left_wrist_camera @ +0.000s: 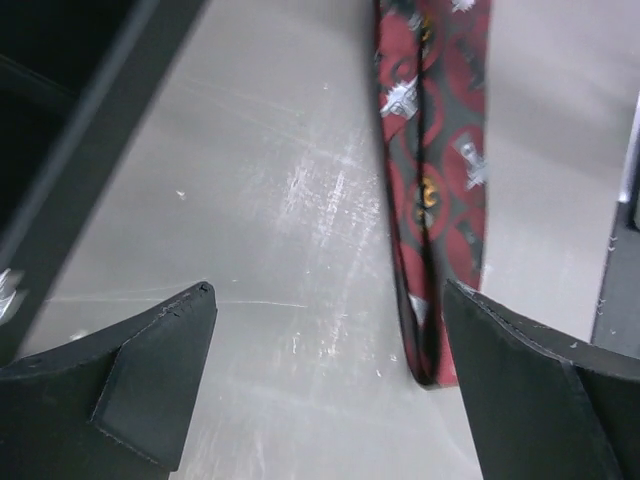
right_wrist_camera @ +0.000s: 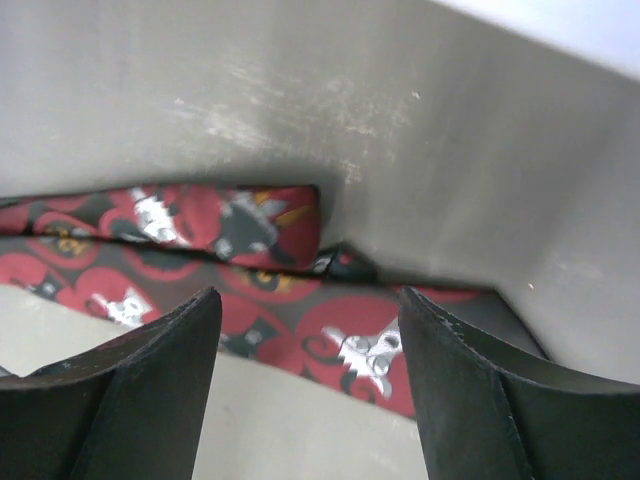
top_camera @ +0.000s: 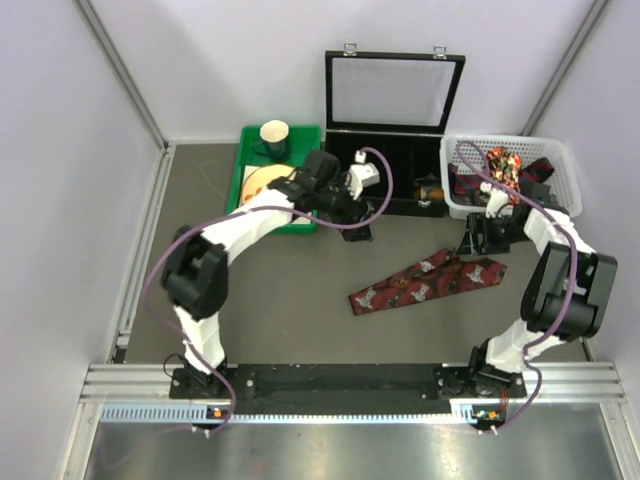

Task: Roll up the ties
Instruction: Flatten out the tie at the center of the board.

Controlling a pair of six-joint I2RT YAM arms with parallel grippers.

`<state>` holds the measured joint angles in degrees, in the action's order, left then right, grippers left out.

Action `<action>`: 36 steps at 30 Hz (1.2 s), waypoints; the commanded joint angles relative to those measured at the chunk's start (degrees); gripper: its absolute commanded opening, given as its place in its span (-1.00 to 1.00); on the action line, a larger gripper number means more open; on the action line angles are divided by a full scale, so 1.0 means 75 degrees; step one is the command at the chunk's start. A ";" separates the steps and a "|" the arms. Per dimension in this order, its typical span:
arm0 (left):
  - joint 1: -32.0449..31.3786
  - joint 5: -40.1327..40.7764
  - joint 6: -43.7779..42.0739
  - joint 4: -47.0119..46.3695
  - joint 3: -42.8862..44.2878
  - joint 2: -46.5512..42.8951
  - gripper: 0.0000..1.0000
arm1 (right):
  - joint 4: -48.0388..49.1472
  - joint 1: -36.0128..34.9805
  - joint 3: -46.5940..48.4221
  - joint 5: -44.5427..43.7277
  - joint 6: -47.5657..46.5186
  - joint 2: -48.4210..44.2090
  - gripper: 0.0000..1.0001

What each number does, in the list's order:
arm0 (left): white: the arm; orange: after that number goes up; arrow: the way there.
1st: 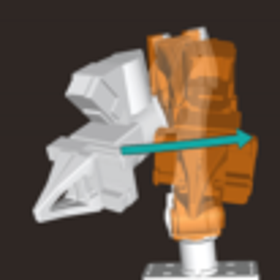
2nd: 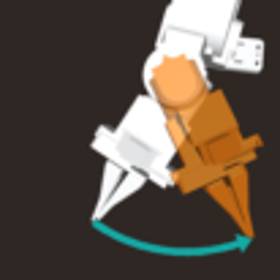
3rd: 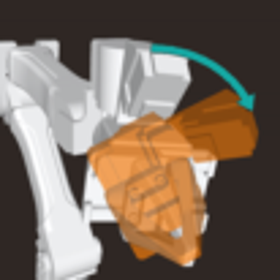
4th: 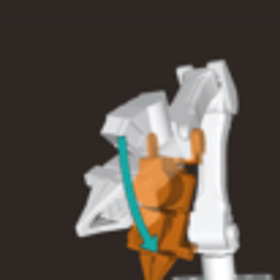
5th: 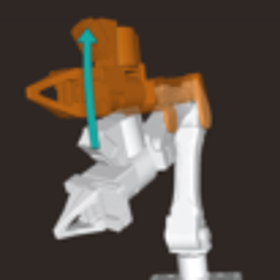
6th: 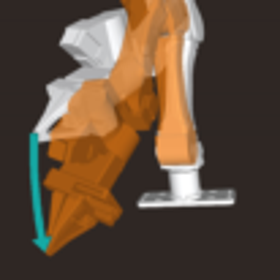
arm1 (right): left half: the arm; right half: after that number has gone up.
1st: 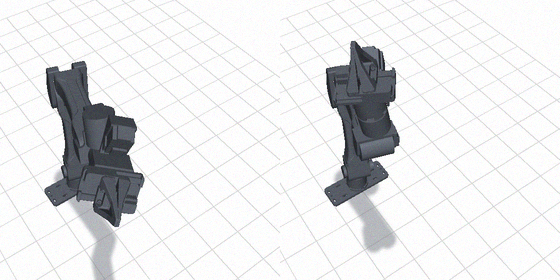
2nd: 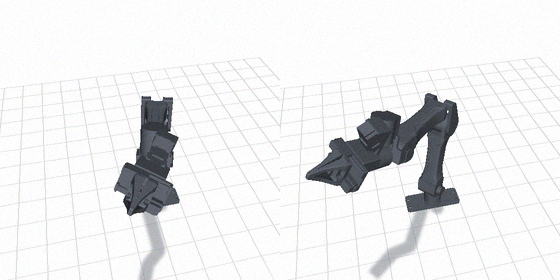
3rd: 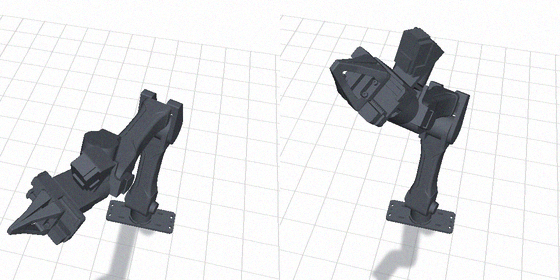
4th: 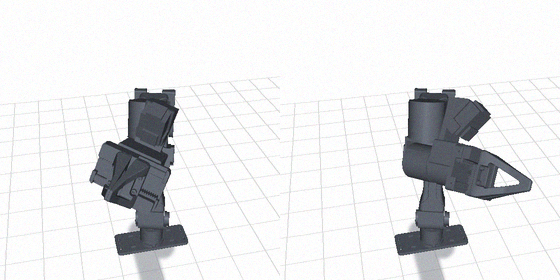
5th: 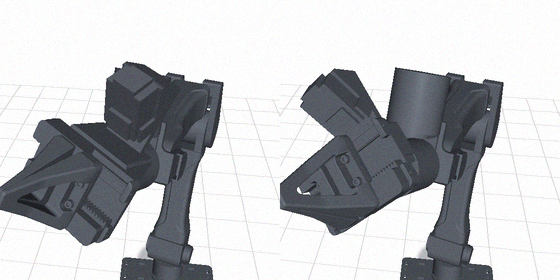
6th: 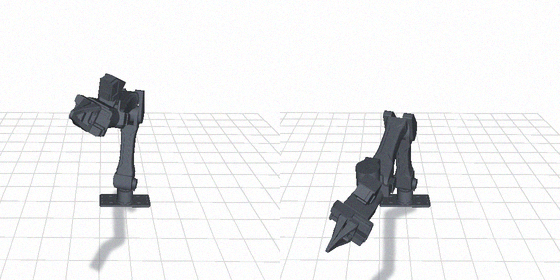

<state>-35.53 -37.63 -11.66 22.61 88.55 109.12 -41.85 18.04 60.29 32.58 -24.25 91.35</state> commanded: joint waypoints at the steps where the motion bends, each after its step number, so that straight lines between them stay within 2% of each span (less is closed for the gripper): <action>1: 0.0260 0.0223 -0.0157 0.0114 -0.0743 -0.1400 0.98 | 0.1101 -0.0143 -0.0176 -0.0055 0.0537 0.0428 0.39; 9: 0.1302 0.0435 0.0102 0.0149 -0.2067 -0.2770 0.98 | 0.1653 -0.0577 -0.0351 0.0203 0.1018 0.0827 0.33; 11: 0.1571 0.0446 0.0102 0.0196 -0.2209 -0.2935 0.98 | 0.1677 -0.0752 -0.0351 0.0226 0.1065 0.0898 0.19; 14: 0.1876 0.0458 -0.0015 0.0429 -0.2327 -0.3182 0.98 | 0.1479 -0.0870 -0.0223 0.0506 0.1101 0.1027 -0.47; 15: 0.1936 0.0551 -0.0027 0.0523 -0.2315 -0.3275 0.98 | 0.1199 -0.0905 -0.0060 0.0624 0.1054 0.1027 -0.98; 20: 0.2497 0.0552 -0.0238 0.0946 -0.2478 -0.3731 0.98 | 0.0810 -0.1139 0.0513 0.1759 0.1101 0.0174 -1.00; 23: 0.2908 0.0423 -0.0332 0.0981 -0.2736 -0.4094 0.98 | 0.0588 -0.2028 0.1215 0.2078 0.1159 -0.0109 -1.00; 24: 0.3013 0.0412 -0.0355 0.1016 -0.2783 -0.4178 0.98 | 0.0576 -0.2727 0.1404 0.2125 0.1264 -0.0145 -1.00; 26: 0.3341 0.0470 -0.0344 0.1028 -0.2912 -0.4423 0.98 | 0.0622 -0.3410 0.2012 0.2160 0.1404 -0.0087 -1.00; 27: 0.3493 0.0482 -0.0274 0.0993 -0.2947 -0.4506 0.98 | 0.0622 -0.4214 0.2236 0.2125 0.1486 -0.0017 -1.00; 30: 0.4231 0.0505 0.0077 0.0923 -0.3030 -0.4810 0.98 | 0.0681 -0.5355 0.3127 0.1938 0.1569 0.0380 -1.00; 31: 0.4639 0.0563 0.0241 0.0853 -0.3030 -0.4892 0.98 | 0.0693 -0.6078 0.3361 0.1775 0.1558 0.0510 -1.00; 34: 0.5437 0.0925 0.0580 0.0689 -0.3053 -0.5185 0.98 | 0.0565 -0.7240 0.4322 0.1541 0.1429 0.1282 -1.00; 36: 0.5767 0.1253 0.0734 0.0641 -0.3030 -0.5326 0.98 | 0.0529 -0.7665 0.4955 0.1481 0.1323 0.1658 -1.00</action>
<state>2.48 -32.29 -10.15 30.04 65.93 73.03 -36.47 -33.23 90.43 44.42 -13.39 98.39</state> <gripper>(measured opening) 0.987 0.017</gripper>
